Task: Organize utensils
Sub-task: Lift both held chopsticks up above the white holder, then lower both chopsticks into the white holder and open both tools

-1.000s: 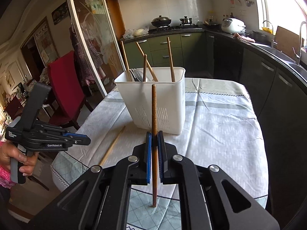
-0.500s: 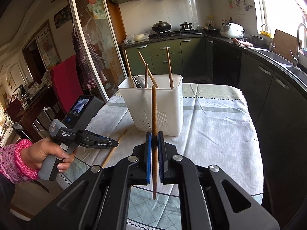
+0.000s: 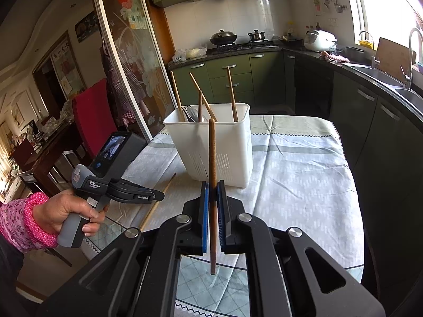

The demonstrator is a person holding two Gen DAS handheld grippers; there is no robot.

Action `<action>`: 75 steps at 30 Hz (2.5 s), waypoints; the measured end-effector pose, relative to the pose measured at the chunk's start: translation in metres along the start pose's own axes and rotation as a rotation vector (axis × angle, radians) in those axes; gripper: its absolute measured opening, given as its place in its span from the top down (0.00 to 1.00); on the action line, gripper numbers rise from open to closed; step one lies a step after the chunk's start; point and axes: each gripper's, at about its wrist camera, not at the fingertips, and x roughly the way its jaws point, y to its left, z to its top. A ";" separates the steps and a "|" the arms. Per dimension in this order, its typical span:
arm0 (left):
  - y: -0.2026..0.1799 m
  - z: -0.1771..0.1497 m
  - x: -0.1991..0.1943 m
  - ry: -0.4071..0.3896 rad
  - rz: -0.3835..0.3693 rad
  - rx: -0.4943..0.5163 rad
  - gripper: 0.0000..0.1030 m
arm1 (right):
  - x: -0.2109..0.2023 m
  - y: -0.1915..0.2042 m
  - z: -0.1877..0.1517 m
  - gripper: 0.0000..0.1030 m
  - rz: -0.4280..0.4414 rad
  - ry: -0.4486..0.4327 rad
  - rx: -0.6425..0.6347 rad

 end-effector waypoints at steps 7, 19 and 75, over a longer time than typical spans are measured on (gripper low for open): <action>0.004 -0.022 -0.057 -0.132 -0.045 0.017 0.94 | 0.001 0.001 0.001 0.93 0.003 0.000 -0.004; 0.005 -0.063 -0.124 -0.343 -0.081 0.064 0.94 | -0.003 0.015 0.003 0.93 0.005 -0.011 -0.031; -0.035 0.054 -0.279 -0.694 -0.154 0.110 0.94 | -0.033 -0.004 0.188 0.93 -0.052 -0.303 0.004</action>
